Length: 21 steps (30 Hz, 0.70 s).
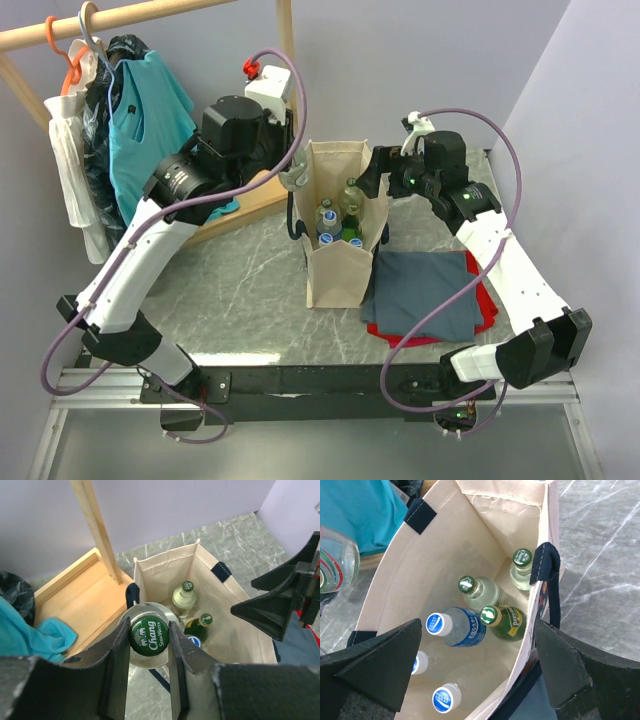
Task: Take the beverage out of the canvas bag
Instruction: Take out the drink from the canvas bag, then place the drink at the center of the board.
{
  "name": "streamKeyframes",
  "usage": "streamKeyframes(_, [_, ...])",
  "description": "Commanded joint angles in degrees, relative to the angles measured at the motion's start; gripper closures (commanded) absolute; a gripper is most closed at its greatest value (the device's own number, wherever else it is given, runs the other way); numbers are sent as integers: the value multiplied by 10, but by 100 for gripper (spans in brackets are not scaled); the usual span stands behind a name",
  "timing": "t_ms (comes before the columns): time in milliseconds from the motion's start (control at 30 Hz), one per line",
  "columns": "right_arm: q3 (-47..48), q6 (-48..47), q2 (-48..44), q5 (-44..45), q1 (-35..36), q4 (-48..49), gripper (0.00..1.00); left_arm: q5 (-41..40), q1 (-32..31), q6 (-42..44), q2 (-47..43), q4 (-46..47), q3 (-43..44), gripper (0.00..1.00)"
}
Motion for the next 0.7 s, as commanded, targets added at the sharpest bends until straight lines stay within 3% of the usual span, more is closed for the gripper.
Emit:
streamKeyframes(0, [9,2,-5,-13,6,20,0,-43,-1,-9,-41,86,-4,99])
streamKeyframes(200, [15,-2,-6,-5,6,17,0,-70,-2,-10,-86,132,-90,99])
streamKeyframes(667, [20,-13,-3,-3,6,6,0,-101,-1,-32,-138,168,-190,99])
